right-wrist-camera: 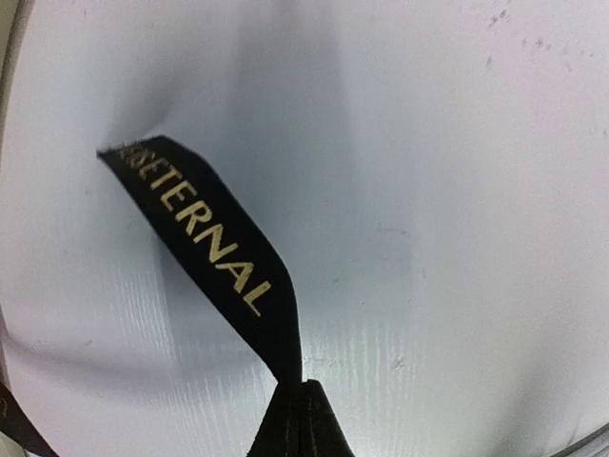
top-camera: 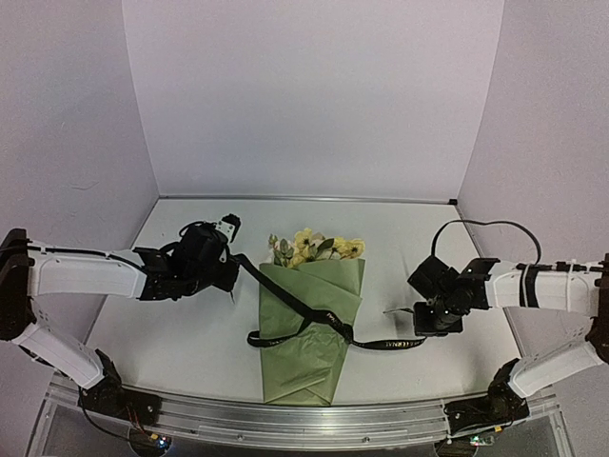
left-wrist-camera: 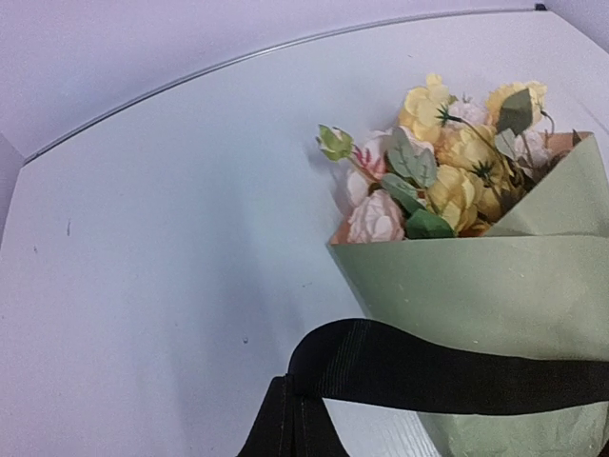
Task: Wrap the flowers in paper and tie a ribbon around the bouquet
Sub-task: Cross the ribbon over the folded bouquet.
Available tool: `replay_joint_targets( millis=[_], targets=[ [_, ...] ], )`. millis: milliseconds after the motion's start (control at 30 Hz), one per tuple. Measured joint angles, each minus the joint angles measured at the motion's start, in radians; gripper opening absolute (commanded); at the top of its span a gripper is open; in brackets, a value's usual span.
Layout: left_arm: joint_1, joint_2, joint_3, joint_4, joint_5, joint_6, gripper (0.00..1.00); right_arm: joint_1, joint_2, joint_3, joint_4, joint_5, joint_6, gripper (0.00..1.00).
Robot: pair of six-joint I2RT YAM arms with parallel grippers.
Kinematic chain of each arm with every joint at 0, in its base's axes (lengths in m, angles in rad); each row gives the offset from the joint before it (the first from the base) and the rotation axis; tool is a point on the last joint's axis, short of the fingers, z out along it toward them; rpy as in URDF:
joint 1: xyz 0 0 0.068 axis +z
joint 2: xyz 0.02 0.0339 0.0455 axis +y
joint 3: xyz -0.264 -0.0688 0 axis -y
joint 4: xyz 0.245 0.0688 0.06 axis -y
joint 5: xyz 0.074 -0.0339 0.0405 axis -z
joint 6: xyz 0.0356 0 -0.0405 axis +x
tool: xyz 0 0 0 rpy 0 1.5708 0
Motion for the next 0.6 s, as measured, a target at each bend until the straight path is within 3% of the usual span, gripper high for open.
replay_joint_targets(
  millis=[200, 600],
  targets=[
    [0.028, -0.072, -0.087, -0.016, -0.077, -0.112, 0.0, -0.081, 0.01, 0.088, -0.041, 0.029, -0.006, 0.0],
    [0.114, -0.162, -0.196, -0.075, -0.173, -0.398, 0.0, -0.28, 0.221, 0.285, -0.044, 0.001, -0.023, 0.0]
  ],
)
